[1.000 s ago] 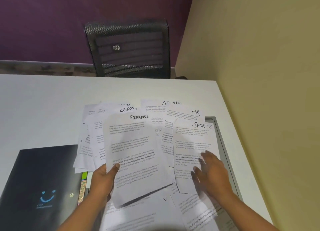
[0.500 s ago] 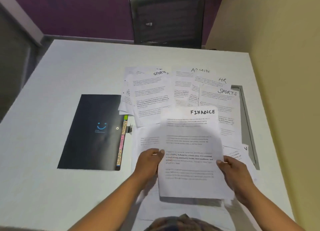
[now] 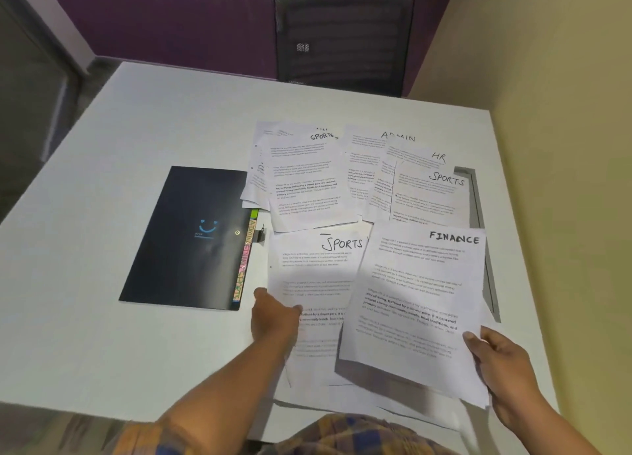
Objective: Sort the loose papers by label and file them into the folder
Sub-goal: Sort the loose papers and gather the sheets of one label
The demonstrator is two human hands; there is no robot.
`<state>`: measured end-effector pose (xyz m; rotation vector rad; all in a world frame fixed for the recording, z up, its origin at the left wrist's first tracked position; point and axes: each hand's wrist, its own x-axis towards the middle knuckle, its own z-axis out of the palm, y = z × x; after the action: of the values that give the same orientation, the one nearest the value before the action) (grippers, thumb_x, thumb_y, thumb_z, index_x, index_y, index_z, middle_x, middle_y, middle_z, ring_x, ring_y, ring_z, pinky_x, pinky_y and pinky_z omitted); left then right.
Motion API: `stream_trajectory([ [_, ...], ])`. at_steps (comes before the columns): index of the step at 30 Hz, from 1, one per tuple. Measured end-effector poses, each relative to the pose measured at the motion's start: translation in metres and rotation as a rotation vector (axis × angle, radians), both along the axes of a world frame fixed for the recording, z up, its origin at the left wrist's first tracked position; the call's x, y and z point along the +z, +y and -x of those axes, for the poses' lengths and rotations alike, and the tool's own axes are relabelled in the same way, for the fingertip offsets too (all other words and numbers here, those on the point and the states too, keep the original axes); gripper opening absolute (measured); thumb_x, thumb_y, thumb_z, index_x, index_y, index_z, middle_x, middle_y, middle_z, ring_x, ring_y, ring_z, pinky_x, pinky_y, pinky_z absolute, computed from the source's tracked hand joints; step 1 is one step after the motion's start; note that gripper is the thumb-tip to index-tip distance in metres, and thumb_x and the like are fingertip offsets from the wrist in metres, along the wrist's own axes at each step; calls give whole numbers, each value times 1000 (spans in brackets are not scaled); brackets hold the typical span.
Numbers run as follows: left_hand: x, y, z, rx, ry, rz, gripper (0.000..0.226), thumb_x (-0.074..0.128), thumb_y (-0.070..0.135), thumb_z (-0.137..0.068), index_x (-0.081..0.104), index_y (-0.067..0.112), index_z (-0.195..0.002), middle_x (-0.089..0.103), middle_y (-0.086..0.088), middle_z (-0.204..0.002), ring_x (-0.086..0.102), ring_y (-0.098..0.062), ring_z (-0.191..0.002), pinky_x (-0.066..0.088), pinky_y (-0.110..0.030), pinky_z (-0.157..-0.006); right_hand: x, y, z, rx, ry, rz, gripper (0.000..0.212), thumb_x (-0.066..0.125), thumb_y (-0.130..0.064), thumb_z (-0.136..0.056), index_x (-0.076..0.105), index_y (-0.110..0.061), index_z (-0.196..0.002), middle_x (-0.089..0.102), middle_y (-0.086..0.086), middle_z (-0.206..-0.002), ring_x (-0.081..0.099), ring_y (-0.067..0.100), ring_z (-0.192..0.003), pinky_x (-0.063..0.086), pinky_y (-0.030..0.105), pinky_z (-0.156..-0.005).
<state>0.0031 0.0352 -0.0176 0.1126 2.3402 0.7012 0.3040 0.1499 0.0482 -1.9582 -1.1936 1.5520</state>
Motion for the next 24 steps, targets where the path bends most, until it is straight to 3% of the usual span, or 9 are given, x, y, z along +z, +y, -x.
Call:
stream_trajectory([
  [2, -1, -4, 3, -55, -3, -63, 28, 73, 20, -83, 52, 16, -101, 63, 1, -96, 58, -20, -77, 46, -27, -63, 1, -1, 0, -7, -1, -20, 14, 61, -7, -95, 74, -12, -96, 78, 13, -88, 66, 31, -79, 53, 41, -79],
  [5, 4, -11, 4, 37, -65, -191, 6, 63, 10, -88, 62, 15, -91, 71, -3, -92, 66, -16, -71, 51, -22, -54, 0, -3, 1, -6, 7, -22, 15, 61, -7, -95, 75, -13, -94, 78, 14, -91, 71, 36, -85, 53, 52, -91],
  [7, 7, -15, 5, 85, -77, -228, 16, 63, 2, -82, 62, 18, -86, 70, -3, -85, 68, -19, -71, 55, -25, -53, -1, -6, 1, 3, 15, -21, 15, 60, -8, -96, 75, -13, -96, 79, 12, -90, 72, 36, -86, 54, 52, -90],
  [11, 8, -20, 9, 69, -77, -216, 35, 65, -11, -73, 55, 16, -92, 62, -1, -81, 62, -16, -71, 46, -20, -50, -1, -10, 3, 19, 28, -21, 15, 60, -7, -96, 73, -11, -102, 78, 9, -89, 70, 30, -78, 53, 34, -70],
  [14, 7, -22, 6, 105, -109, -268, 16, 72, 7, -82, 57, 12, -82, 65, -2, -75, 65, -20, -66, 56, -28, -56, 2, -13, 6, 24, 31, -38, 14, 59, -6, -97, 72, -11, -100, 76, 8, -89, 66, 23, -72, 47, 30, -62],
  [17, -1, -26, 7, 105, -14, -299, 44, 62, 22, -93, 41, 15, -56, 49, 1, -55, 46, -22, -56, 38, -31, -54, 2, -16, 7, 31, 36, -46, 15, 58, -5, -97, 71, -13, -97, 75, 7, -86, 65, 22, -70, 46, 29, -60],
  [19, 1, -27, 8, 16, -30, -302, 30, 62, 15, -92, 55, 16, -63, 61, 2, -62, 57, -21, -58, 45, -27, -53, -2, -16, 4, 24, 42, -34, 16, 59, -5, -96, 71, -14, -92, 75, 8, -82, 63, 25, -70, 45, 29, -63],
  [21, 6, -29, 10, -49, -37, -300, 13, 64, 3, -88, 65, 15, -83, 69, 3, -77, 65, -12, -66, 47, -16, -52, -7, -17, 0, 23, 46, -6, 13, 62, -8, -95, 74, -11, -90, 75, 10, -77, 56, 25, -73, 41, 30, -67],
  [24, 4, -29, 11, -41, -9, -301, 18, 70, -1, -81, 64, 16, -87, 70, 2, -80, 68, -15, -72, 52, -22, -56, -11, -18, -4, 13, 38, 5, 13, 64, -11, -94, 77, -12, -92, 70, 13, -76, 47, 26, -77, 34, 29, -69],
])
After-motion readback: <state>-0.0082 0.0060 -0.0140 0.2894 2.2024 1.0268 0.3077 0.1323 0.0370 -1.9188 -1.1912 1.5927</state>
